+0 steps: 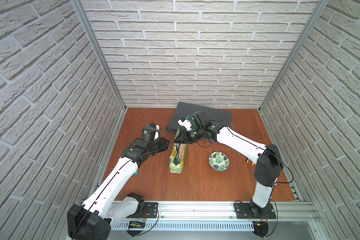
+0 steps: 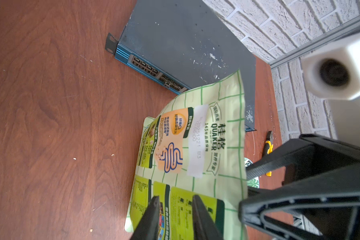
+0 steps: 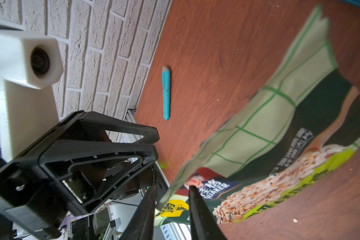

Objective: Pour the oats into the breakfast bowl
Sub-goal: Open the oats bag at the center of the board.

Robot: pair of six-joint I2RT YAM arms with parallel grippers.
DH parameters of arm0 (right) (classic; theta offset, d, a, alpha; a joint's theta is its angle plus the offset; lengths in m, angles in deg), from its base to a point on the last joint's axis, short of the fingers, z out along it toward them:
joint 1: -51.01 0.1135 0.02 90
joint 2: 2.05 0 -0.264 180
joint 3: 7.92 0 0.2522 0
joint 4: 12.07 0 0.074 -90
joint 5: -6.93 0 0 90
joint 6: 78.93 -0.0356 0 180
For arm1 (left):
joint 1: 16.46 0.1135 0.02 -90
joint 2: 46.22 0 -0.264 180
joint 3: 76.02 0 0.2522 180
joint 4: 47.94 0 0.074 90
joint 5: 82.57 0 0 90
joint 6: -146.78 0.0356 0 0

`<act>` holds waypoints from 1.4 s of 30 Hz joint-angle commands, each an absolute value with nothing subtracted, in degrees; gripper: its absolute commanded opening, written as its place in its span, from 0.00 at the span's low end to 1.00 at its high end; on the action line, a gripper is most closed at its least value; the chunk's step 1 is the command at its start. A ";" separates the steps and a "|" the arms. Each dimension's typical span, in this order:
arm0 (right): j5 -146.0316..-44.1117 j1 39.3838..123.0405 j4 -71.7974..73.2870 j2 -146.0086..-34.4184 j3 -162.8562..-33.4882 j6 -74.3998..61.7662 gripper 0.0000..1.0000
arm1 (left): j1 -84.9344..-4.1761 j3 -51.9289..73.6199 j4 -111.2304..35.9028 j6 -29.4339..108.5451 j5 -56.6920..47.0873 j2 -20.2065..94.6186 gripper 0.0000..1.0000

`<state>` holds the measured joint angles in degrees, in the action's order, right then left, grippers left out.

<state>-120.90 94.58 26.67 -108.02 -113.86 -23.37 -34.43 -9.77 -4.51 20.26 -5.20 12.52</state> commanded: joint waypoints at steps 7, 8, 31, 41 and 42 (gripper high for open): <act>-126.01 92.77 21.18 -106.81 -110.25 -26.10 0.24 | -33.68 -10.51 -8.09 19.69 -12.86 8.04 0.31; -126.25 92.50 20.67 -106.55 -109.71 -26.34 0.22 | -33.67 -10.67 -8.20 19.79 -13.36 7.93 0.31; -128.02 88.54 18.48 -103.18 -103.30 -27.77 0.23 | -39.05 -14.71 -16.50 18.72 -10.62 11.44 0.39; -127.79 88.53 19.04 -102.27 -104.77 -27.24 0.27 | -39.30 -14.88 -16.78 18.69 -11.82 13.15 0.39; -127.58 88.54 18.98 -101.98 -104.69 -27.22 0.28 | -39.31 -14.89 -16.90 18.76 -11.83 13.37 0.39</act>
